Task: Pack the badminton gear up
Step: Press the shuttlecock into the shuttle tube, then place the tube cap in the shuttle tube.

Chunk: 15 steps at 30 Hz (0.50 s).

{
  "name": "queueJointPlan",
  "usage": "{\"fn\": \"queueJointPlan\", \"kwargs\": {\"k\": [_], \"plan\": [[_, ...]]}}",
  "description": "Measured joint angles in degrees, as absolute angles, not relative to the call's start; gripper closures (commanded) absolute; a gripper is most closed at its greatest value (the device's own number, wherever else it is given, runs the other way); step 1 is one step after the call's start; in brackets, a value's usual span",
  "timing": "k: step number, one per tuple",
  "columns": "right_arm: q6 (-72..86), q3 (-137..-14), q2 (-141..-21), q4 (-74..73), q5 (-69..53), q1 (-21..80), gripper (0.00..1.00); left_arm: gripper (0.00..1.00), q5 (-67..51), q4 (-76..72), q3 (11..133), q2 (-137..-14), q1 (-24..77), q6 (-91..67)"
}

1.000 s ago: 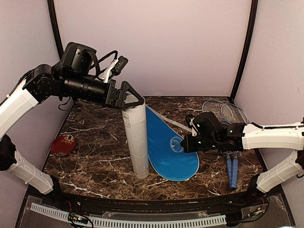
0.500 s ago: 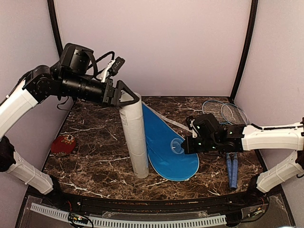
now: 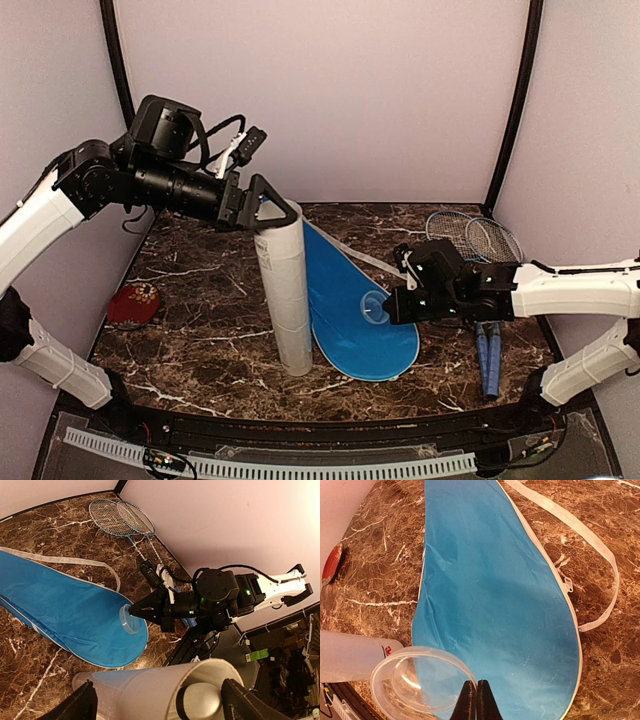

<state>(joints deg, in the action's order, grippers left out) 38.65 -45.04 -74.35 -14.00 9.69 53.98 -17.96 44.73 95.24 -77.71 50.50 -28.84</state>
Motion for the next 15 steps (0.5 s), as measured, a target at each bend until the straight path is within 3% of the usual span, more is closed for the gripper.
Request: {"fn": "queueJointPlan", "kwargs": {"k": [15], "plan": [[33.7, -64.5, -71.0, -24.5, 8.5, 54.0, 1.0, 0.02, -15.0, 44.2, 97.8, -76.5, 50.4, -24.0]]}}
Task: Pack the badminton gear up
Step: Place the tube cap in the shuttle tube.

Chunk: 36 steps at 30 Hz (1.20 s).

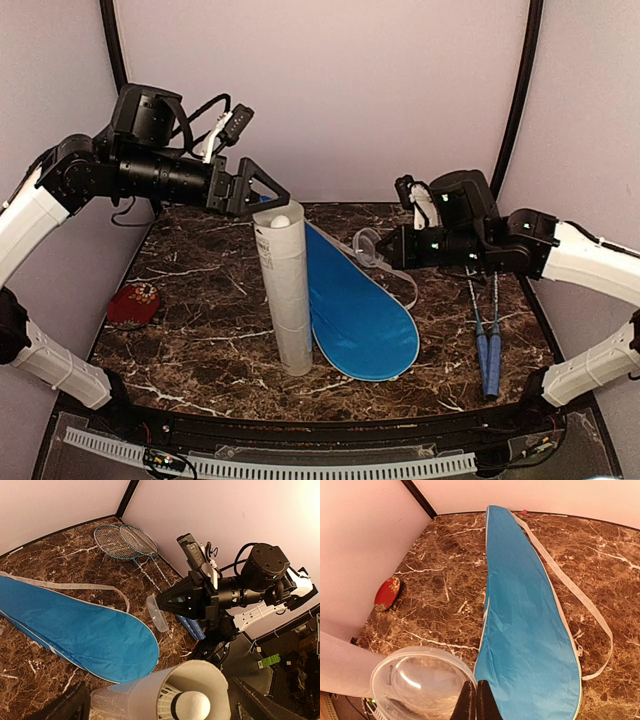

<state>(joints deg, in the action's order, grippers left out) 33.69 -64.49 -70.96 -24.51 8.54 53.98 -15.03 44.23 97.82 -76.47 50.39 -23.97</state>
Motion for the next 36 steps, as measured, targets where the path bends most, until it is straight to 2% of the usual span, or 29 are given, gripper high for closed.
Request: {"fn": "queueJointPlan", "kwargs": {"k": [8, 19, 28, 36], "plan": [[30.3, -80.6, -72.1, -30.2, 5.8, 57.5, 1.0, 0.01, -12.6, 42.2, 99.1, -74.2, 50.4, -21.7], [23.8, -107.7, -85.9, -36.3, 5.2, 66.6, 1.0, 0.01, -11.0, 40.5, 99.7, -73.4, 50.4, -20.8], [21.0, -115.8, -93.1, -44.6, 5.9, 68.5, 1.0, 0.01, -6.3, 37.6, 98.4, -67.4, 50.4, -20.8], [19.7, -121.6, -96.2, -51.0, 6.6, 68.7, 1.0, 0.01, -4.9, 36.9, 98.2, -67.6, 50.4, -20.8]]}}
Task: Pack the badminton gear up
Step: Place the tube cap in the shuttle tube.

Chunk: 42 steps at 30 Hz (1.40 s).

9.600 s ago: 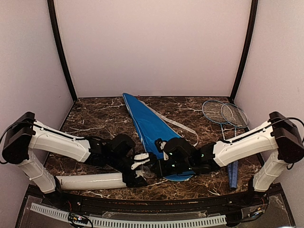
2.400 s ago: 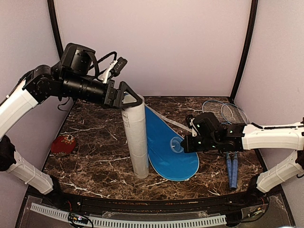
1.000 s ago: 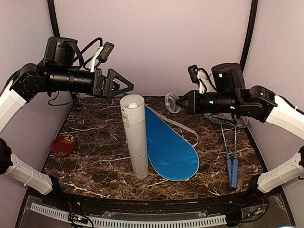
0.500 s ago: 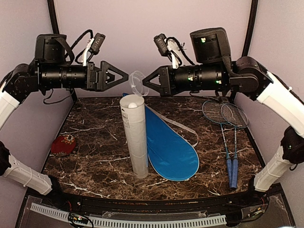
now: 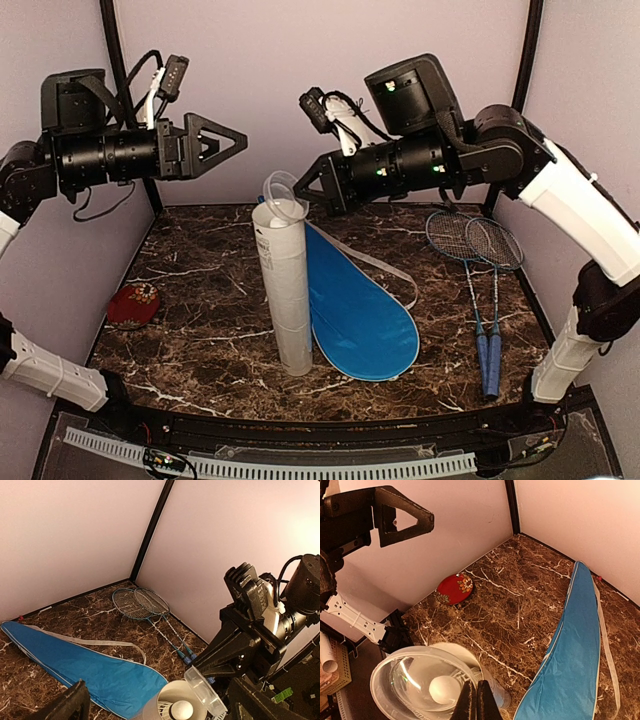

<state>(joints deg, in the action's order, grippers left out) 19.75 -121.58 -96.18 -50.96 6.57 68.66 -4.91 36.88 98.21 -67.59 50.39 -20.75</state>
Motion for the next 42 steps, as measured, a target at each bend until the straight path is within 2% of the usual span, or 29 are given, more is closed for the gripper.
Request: {"fn": "queueJointPlan", "kwargs": {"k": [11, 20, 24, 34, 42], "plan": [[19.0, -124.2, -97.8, -54.4, 8.1, 68.9, 0.99, 0.01, -5.5, 36.9, 98.1, -68.9, 50.4, -20.8], [18.5, -124.6, -98.1, -55.6, 9.1, 69.0, 0.83, 0.01, -6.3, 36.9, 98.1, -69.1, 50.4, -20.8], [18.5, -124.6, -98.1, -55.5, 9.1, 69.0, 0.83, 0.01, -7.0, 36.9, 98.1, -69.5, 50.4, -20.8], [19.2, -122.9, -98.0, -53.3, 8.7, 69.0, 0.59, 0.04, -8.9, 36.4, 94.6, -69.8, 50.4, -21.8], [20.4, -122.7, -98.0, -52.3, 7.9, 69.0, 0.49, 0.08, -10.9, 36.5, 93.3, -71.9, 50.4, -23.3]]}}
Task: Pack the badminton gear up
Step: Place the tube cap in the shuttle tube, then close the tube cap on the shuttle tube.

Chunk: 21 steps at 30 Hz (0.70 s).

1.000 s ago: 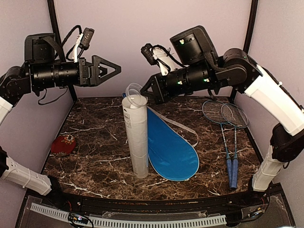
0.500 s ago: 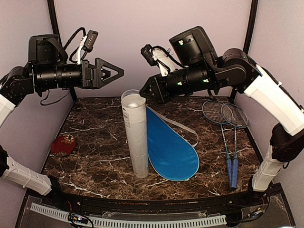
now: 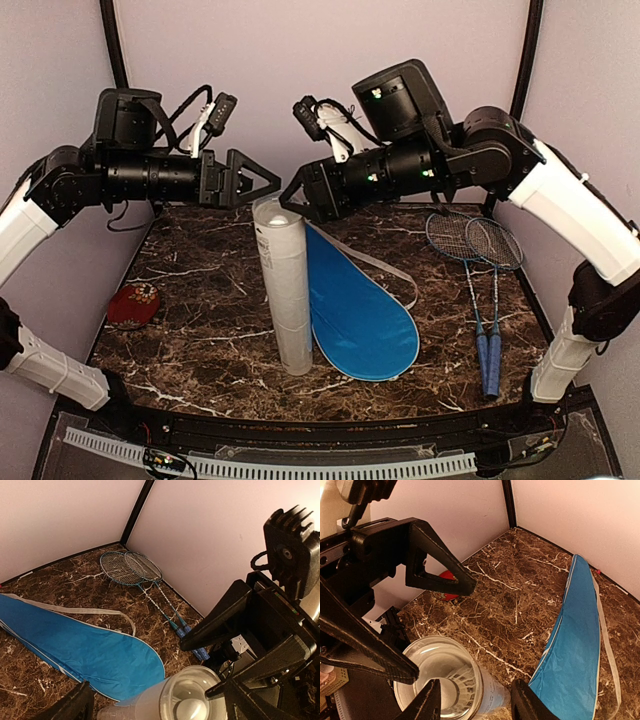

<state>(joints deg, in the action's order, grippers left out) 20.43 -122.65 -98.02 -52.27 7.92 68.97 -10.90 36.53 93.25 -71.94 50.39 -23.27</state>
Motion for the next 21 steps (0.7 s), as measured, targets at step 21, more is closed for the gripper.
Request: {"fn": "queueJointPlan", "kwargs": {"k": [21], "plan": [[24.8, -127.9, -102.0, -55.9, 2.3, 67.6, 0.46, 0.13, -7.1, 32.3, 87.0, -67.1, 50.4, -24.7]]}}
